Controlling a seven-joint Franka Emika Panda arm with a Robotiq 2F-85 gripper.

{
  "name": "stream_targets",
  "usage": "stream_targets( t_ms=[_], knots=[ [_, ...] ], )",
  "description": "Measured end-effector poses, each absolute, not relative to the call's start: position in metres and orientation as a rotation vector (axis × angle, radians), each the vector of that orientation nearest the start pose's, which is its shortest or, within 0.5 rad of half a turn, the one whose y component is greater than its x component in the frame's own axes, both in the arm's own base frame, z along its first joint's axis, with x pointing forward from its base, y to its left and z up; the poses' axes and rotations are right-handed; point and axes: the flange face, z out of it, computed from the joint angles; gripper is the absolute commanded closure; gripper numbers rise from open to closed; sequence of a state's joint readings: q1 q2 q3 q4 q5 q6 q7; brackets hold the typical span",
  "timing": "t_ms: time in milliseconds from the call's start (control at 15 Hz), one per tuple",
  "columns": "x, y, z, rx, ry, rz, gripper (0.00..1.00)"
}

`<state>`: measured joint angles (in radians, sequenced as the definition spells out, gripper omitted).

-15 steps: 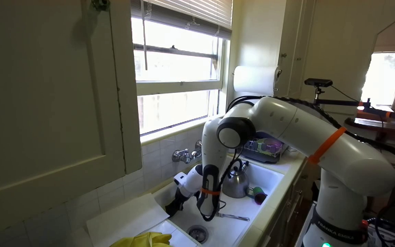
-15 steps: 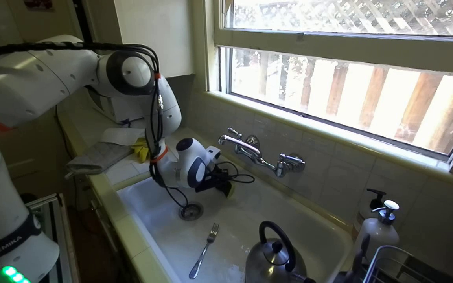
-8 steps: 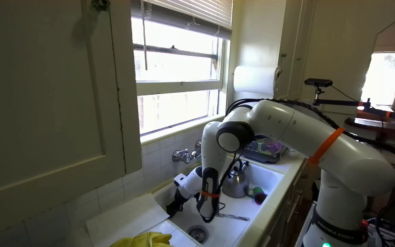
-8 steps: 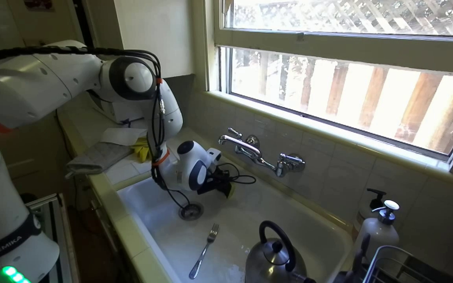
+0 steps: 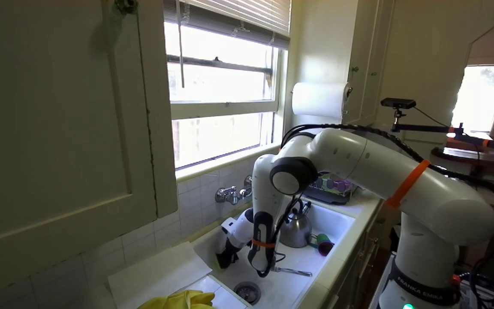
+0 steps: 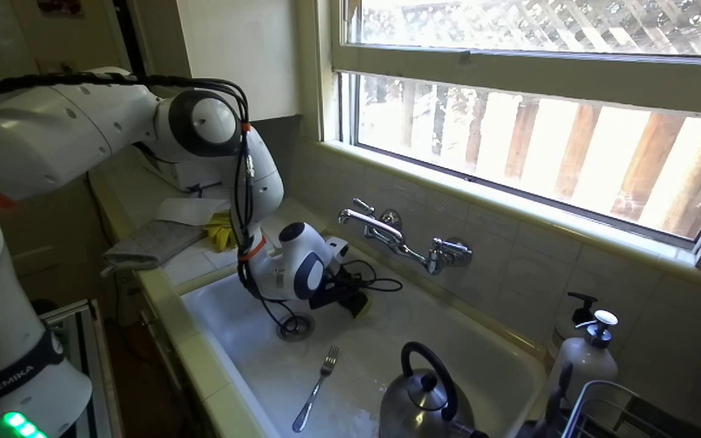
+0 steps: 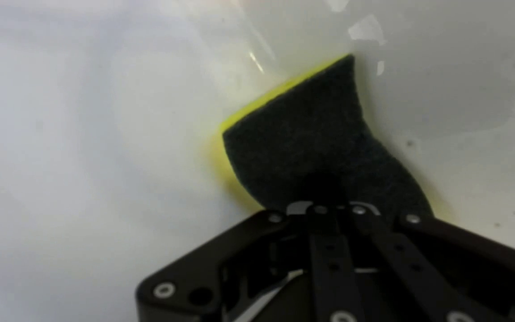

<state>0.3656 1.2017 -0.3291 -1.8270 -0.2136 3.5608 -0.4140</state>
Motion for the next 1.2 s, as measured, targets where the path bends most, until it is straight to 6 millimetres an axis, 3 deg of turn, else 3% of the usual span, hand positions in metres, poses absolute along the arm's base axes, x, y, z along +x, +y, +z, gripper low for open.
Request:
stream_targets(
  t_ms=[467,1200],
  knots=[
    [0.588,0.016,-0.041,-3.112,-1.626,-0.531,1.00],
    [0.577,-0.024,-0.047,-3.093,-1.901,-0.325,1.00]
  ],
)
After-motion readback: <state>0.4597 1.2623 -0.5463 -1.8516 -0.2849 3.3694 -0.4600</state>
